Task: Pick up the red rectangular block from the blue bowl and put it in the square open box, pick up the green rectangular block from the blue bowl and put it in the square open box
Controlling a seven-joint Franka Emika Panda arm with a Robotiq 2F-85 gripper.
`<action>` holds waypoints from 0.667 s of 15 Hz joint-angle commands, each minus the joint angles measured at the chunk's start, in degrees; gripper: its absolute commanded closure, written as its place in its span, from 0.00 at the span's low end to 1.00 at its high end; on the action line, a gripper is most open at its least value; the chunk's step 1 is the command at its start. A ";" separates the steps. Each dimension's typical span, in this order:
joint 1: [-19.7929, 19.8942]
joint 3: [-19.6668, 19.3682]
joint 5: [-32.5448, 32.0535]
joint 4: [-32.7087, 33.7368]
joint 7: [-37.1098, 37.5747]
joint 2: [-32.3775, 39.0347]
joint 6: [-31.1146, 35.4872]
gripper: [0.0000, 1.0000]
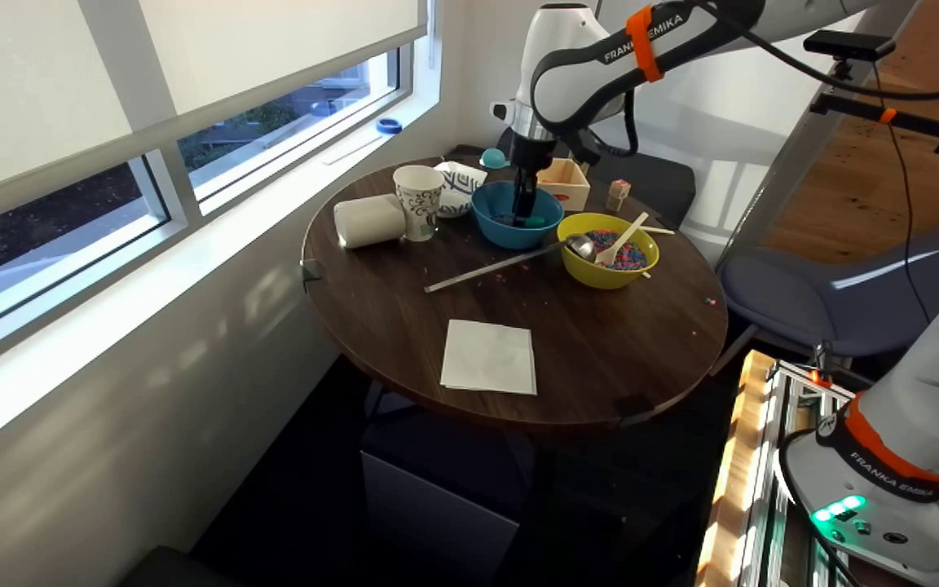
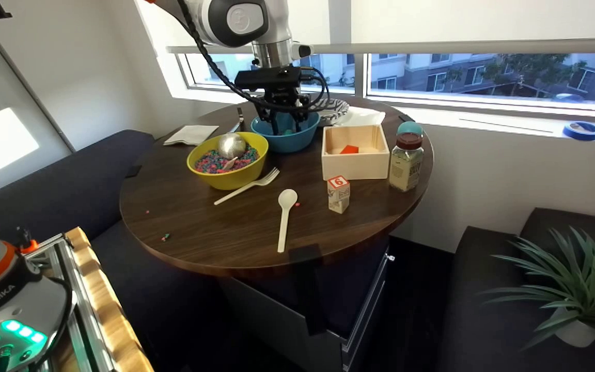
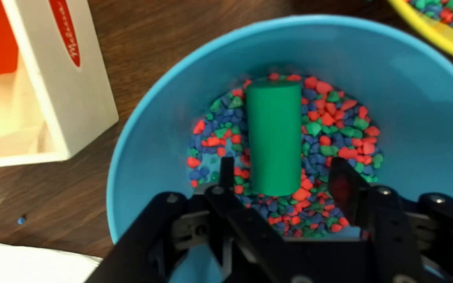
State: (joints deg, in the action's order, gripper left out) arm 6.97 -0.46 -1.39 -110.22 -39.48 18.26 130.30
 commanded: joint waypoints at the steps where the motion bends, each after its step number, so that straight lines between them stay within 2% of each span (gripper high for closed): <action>1: -0.28 0.05 -2.31 -1.21 0.36 0.10 1.75 0.53; 3: -0.29 0.07 -2.62 -1.15 0.37 0.08 1.76 0.65; 6: -0.39 0.01 -3.64 -1.28 0.39 -0.17 2.26 0.90; 10: -0.48 0.22 -3.93 -1.51 0.36 -0.93 3.19 0.92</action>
State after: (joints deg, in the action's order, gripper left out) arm 6.70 -0.46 -3.95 -110.22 -39.48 18.52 131.77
